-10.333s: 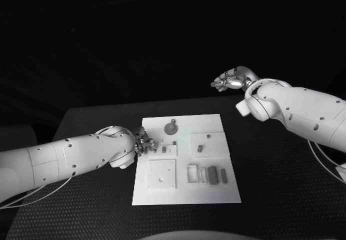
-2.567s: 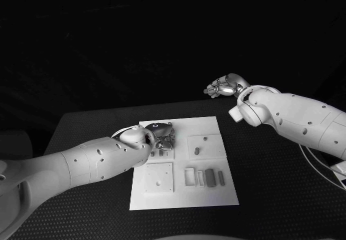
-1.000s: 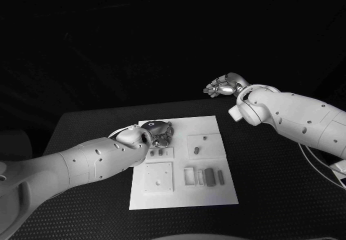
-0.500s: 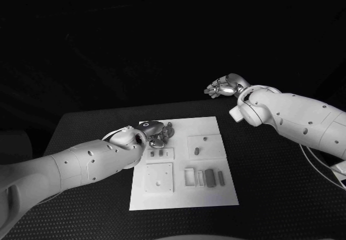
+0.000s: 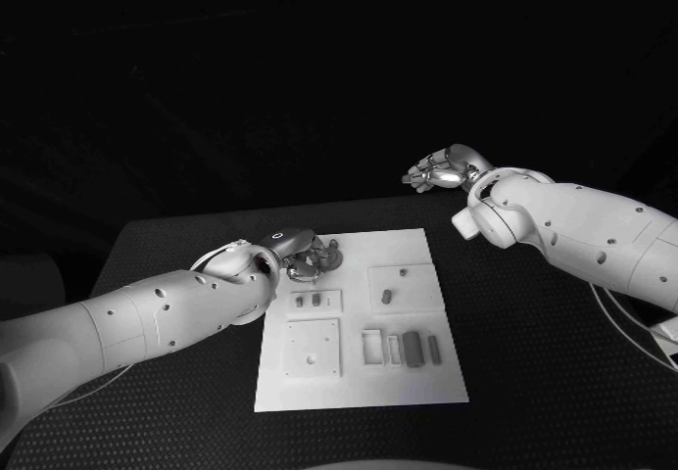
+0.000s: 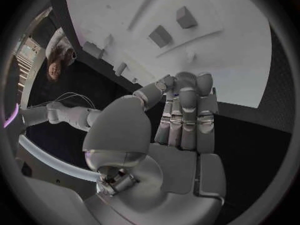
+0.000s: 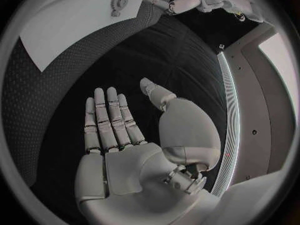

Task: Assemble the parts on the task board

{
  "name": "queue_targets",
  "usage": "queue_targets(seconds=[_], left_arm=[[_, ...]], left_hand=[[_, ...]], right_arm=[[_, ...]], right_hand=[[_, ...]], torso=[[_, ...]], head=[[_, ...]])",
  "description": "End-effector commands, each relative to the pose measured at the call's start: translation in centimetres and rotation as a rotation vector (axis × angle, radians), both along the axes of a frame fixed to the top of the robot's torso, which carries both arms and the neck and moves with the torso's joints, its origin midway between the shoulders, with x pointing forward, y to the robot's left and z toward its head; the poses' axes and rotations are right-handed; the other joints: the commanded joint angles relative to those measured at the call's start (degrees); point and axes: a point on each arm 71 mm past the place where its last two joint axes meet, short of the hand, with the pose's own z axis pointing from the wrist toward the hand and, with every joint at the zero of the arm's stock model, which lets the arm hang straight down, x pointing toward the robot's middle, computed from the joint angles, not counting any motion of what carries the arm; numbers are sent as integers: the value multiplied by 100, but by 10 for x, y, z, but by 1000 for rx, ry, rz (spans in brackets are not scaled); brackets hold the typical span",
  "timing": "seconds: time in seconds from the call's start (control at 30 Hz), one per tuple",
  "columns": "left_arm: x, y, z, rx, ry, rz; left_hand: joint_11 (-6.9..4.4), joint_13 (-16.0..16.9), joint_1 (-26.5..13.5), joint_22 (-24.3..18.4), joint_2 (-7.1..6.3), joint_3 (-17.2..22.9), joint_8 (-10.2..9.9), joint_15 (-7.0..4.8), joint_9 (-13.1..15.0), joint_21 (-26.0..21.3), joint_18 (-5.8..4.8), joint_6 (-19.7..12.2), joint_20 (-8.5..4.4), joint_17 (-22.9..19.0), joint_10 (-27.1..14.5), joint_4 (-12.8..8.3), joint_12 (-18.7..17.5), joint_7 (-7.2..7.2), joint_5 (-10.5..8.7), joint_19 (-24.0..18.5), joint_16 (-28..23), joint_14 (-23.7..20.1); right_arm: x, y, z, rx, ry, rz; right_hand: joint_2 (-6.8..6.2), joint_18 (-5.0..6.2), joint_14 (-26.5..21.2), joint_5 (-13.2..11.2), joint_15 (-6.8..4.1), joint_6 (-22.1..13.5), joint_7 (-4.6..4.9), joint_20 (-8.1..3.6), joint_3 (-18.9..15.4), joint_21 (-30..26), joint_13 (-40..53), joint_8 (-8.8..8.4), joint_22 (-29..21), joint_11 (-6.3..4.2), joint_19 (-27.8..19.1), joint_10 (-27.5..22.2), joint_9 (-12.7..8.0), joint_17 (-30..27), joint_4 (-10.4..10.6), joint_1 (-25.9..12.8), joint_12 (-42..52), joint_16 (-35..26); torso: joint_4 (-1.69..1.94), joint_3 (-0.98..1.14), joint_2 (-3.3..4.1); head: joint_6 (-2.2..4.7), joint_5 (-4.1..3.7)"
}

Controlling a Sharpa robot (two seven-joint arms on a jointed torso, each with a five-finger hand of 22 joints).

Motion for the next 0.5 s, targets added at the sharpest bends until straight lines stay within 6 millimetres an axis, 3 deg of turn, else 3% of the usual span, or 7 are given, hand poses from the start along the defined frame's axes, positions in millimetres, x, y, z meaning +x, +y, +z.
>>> queue_targets(seconds=[0.03, 0.5], left_arm=[[0, 7, 1, -17, 31, -3], [-4, 27, -3, 31, 110, 4]], left_hand=[[6, -2, -12, 130, 58, 27, 39, -43, 7, 32, 463, 37, -39, -5, 46, -3, 6, -6, 5, 17, 27, 93], [-5, 5, -25, 128, 74, 27, 47, -55, 4, 29, 451, 54, -46, -4, 70, 0, 2, -13, 5, 13, 38, 109]], right_arm=[[0, 1, 0, -1, 0, 18], [-1, -2, 0, -2, 1, 13]], right_hand=[[-3, -78, -39, -11, -18, -31, 130, -22, -26, -29, -7, 34, 8, 22, -7, -18, -8, 8, 1, -20, 34, -24], [-5, -78, -40, -11, -17, -31, 130, -22, -26, -36, -11, 36, 15, 22, -6, -18, -10, 10, 1, -21, 36, -25]], torso=[[-3, 6, 0], [-6, -1, 7]], head=[[-3, 7], [-23, 24]])
